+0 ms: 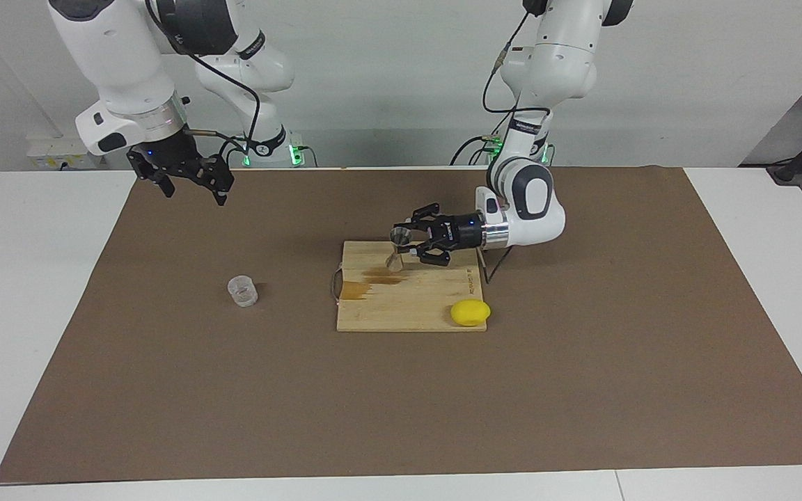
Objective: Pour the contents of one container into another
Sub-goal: 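Carry the metal cup onto the cutting board with the left gripper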
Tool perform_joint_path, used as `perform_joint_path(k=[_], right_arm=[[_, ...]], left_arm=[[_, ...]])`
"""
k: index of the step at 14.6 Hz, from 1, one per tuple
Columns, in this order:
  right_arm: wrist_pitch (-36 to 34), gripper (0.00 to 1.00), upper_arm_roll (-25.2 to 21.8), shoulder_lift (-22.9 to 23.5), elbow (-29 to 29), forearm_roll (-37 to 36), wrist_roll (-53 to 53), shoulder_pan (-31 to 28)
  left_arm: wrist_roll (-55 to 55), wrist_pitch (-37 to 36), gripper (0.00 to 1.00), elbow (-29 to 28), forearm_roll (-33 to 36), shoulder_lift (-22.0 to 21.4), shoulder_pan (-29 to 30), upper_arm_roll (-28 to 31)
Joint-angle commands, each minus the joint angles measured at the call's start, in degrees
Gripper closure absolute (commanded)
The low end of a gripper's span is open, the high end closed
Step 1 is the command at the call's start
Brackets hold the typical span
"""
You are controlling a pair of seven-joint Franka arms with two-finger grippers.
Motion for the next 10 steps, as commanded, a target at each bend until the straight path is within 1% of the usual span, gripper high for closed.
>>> perform_joint_path(k=[1, 3, 8, 9, 10], right_arm=[[0.19, 0.0, 0.1, -0.46, -0.44, -0.02, -1.8, -0.77], [0.19, 0.0, 0.1, -0.46, -0.44, -0.02, -1.71, -1.65], [0.19, 0.0, 0.1, -0.46, -0.44, -0.02, -1.88, -1.57], [0.45, 0.02, 0.19, -0.46, -0.79, 0.07, -1.54, -1.65], [1.59, 0.09, 0.1, -0.46, -0.96, 0.33, -1.01, -1.57]], left_arm=[[7.1, 3.83, 0.79, -1.52, -6.0, -0.4, -4.27, 1.15], [8.96, 4.19, 0.79, -1.61, -7.6, 0.21, -4.72, 1.15], [12.4, 4.64, 0.79, -1.7, -7.69, 0.39, -4.64, 1.24], [12.66, 4.64, 0.79, -1.79, -7.69, 0.39, -4.64, 1.24], [12.75, 4.72, 0.79, -1.96, -7.69, 0.39, -4.64, 1.24]])
